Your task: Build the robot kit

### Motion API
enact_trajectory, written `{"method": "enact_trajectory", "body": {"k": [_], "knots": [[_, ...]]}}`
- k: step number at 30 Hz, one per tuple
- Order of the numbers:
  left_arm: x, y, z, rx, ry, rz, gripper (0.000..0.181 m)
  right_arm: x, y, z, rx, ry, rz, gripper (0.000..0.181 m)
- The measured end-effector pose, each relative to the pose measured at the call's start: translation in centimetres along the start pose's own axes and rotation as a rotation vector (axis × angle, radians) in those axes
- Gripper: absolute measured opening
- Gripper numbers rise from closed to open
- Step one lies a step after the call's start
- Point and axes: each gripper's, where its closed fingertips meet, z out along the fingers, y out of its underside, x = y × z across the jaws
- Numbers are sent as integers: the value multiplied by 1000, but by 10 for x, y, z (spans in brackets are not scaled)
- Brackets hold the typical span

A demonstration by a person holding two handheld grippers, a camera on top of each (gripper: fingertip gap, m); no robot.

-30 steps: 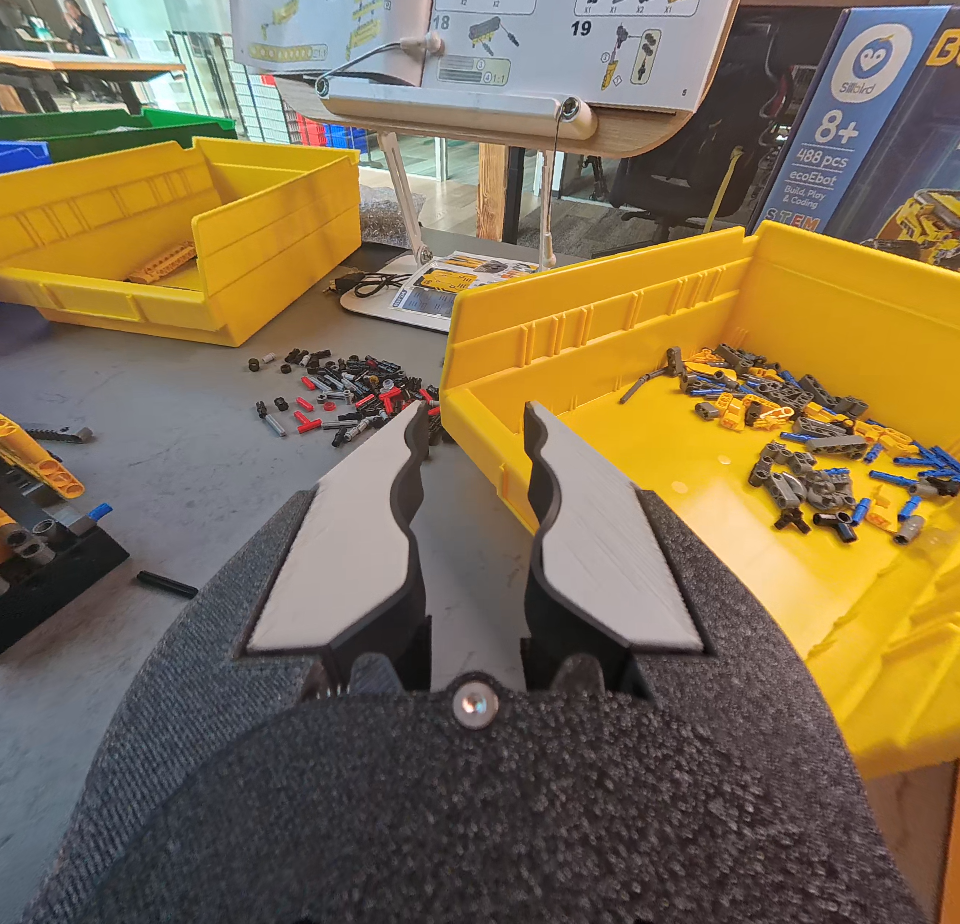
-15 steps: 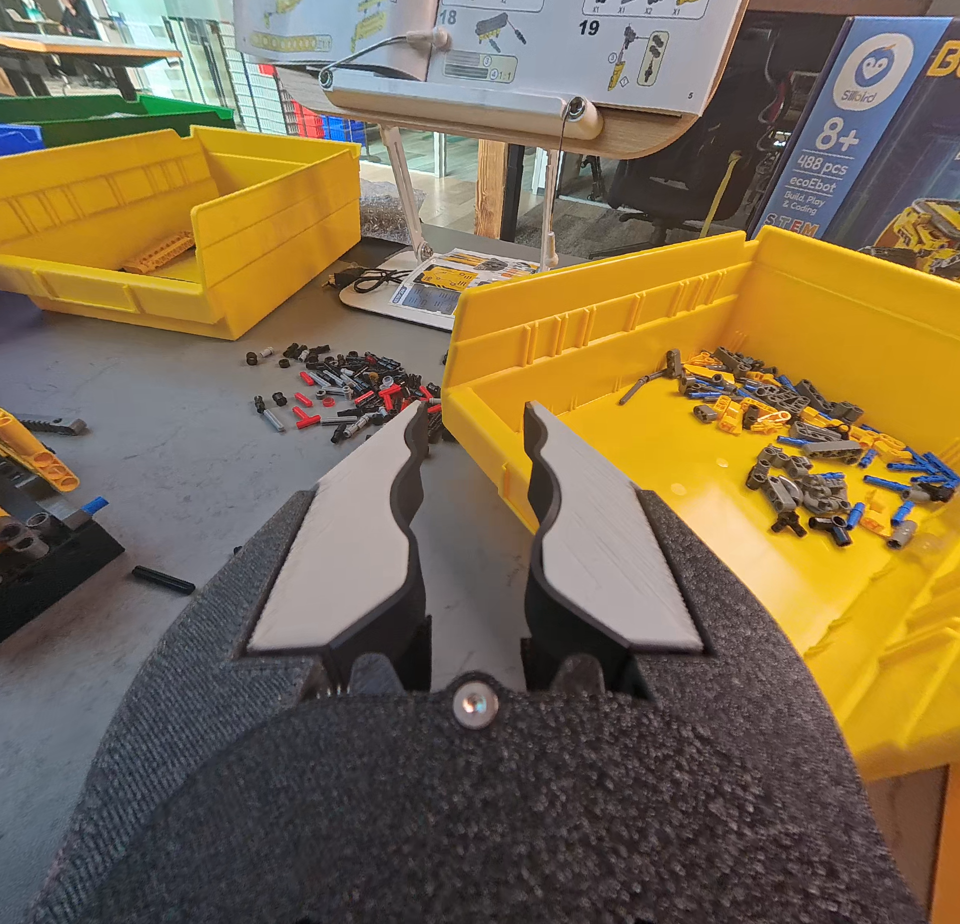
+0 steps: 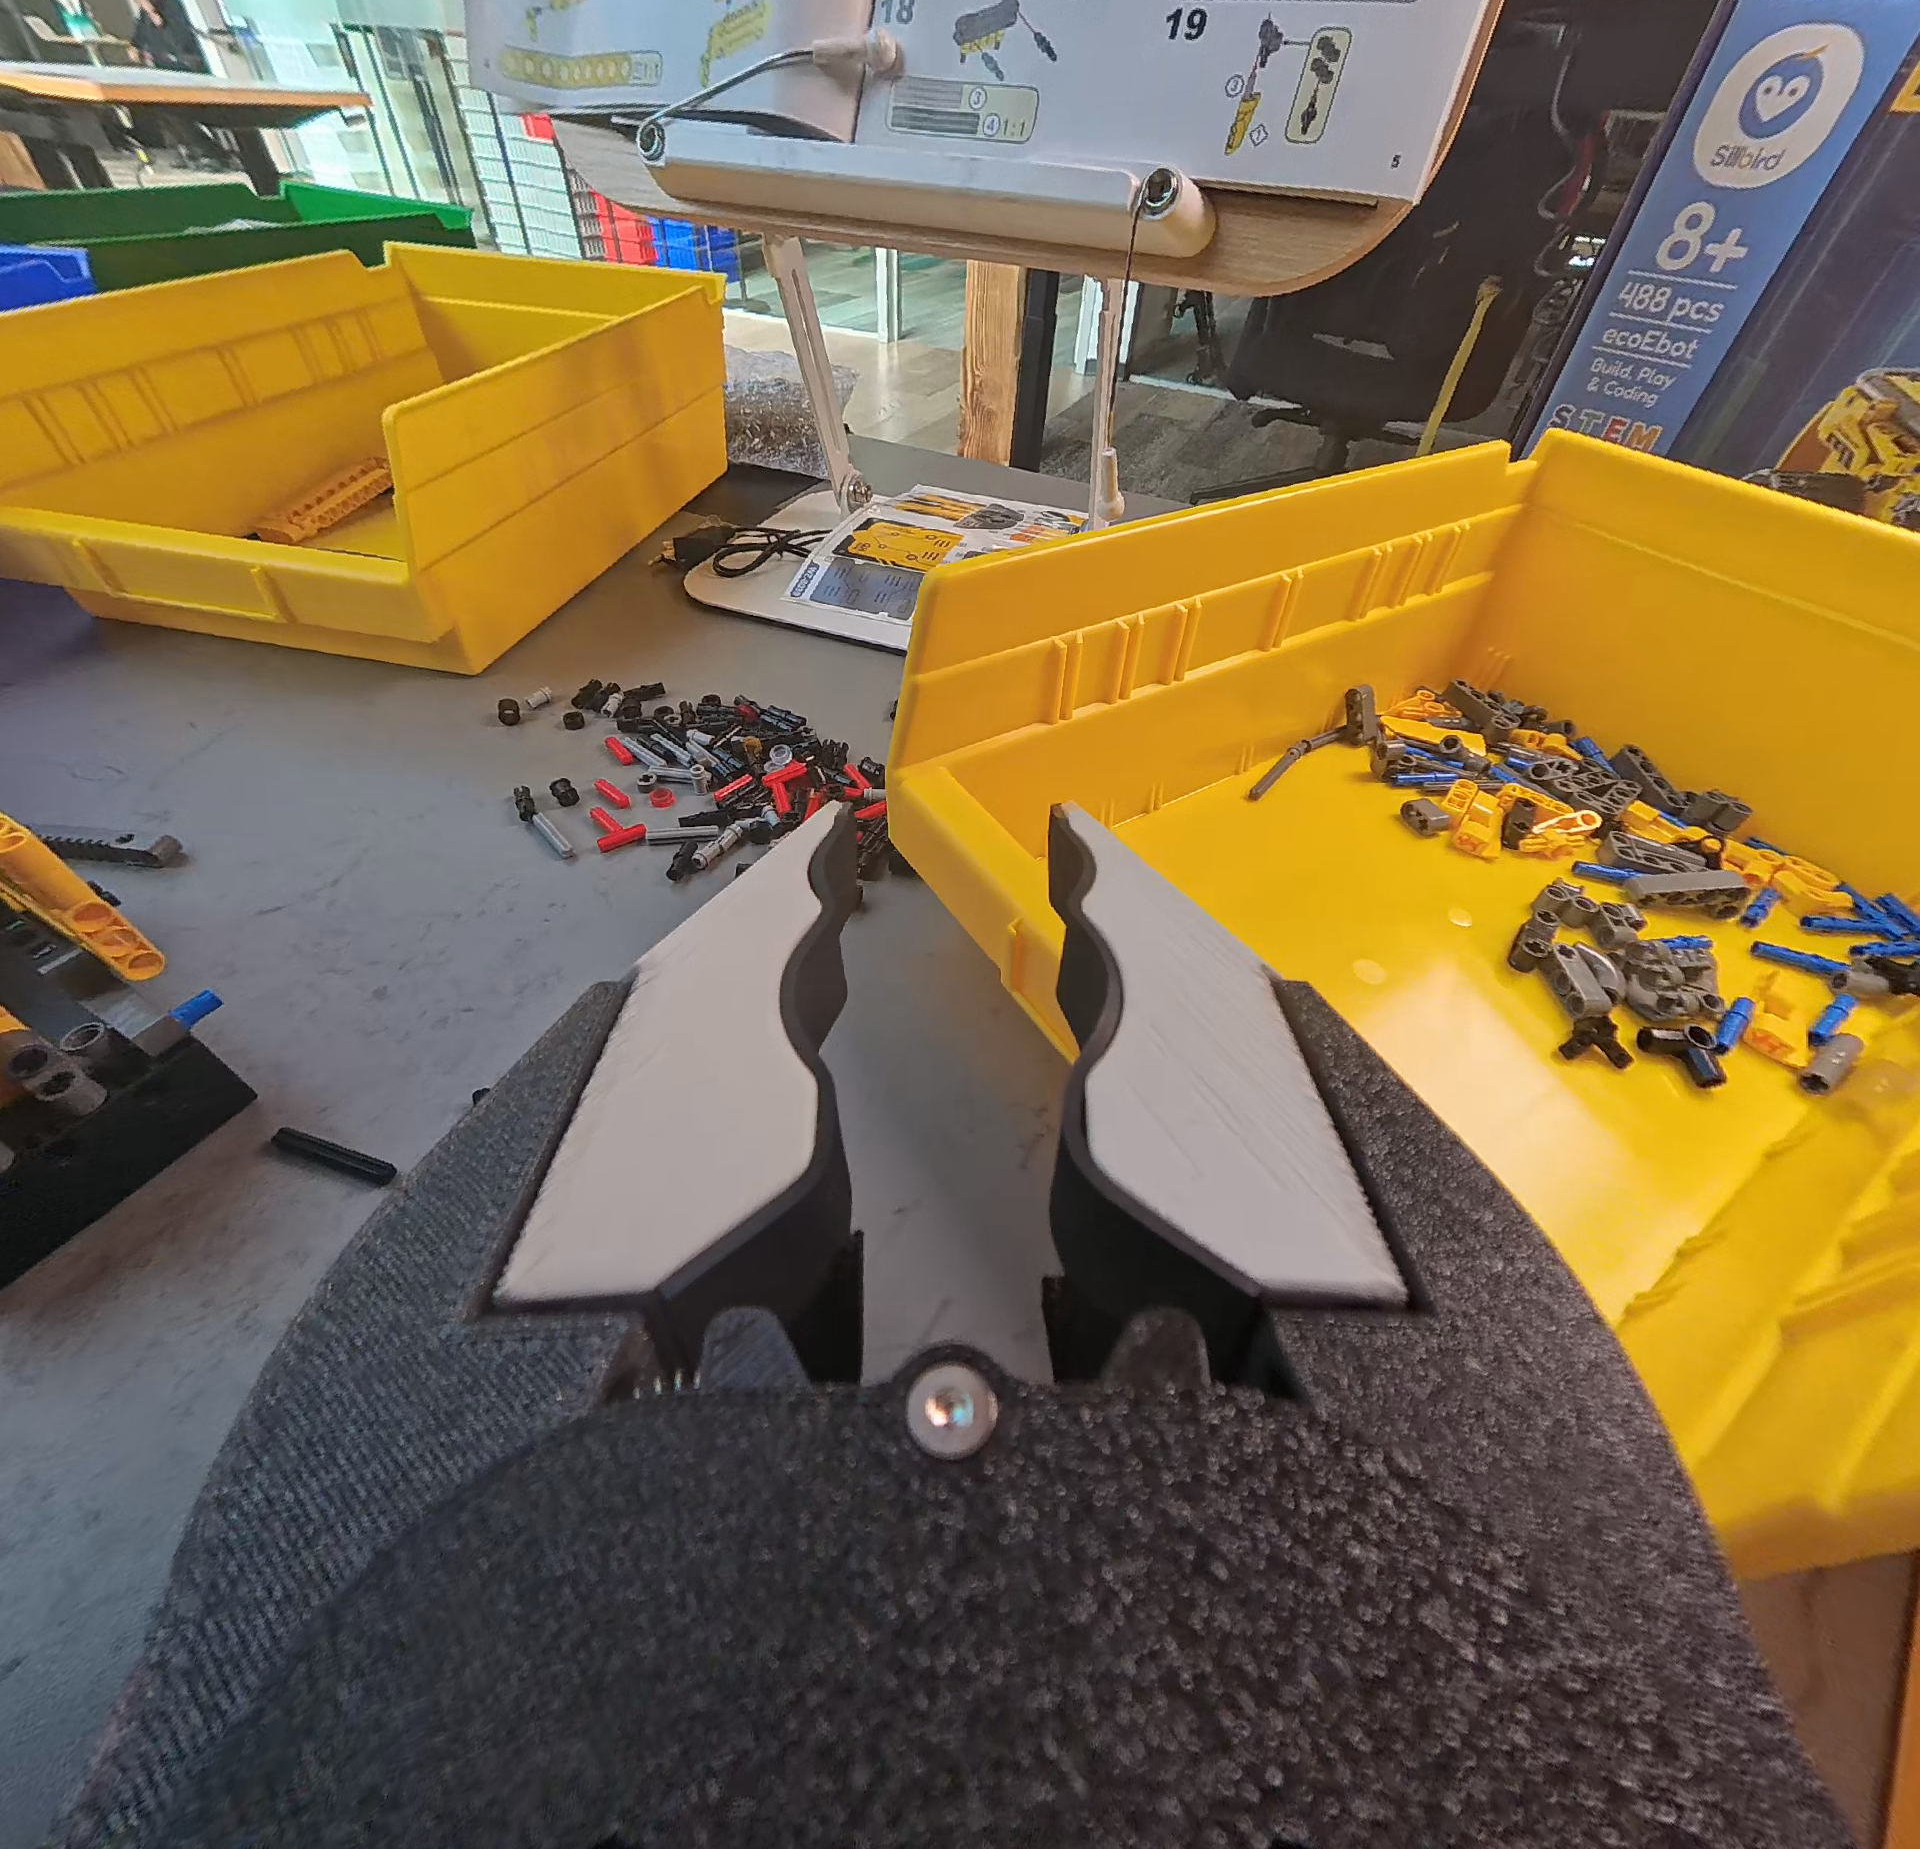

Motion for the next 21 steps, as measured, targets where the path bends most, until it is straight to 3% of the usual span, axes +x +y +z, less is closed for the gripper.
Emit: {"method": "enact_trajectory", "body": {"k": [13,21], "knots": [[10,-54,-54,415,43,17,14,-2,1,1,-8,-7,-4,36],[-1,-54,-55,424,-44,3,23,-2,2,2,-13,-4,-10,36]]}}
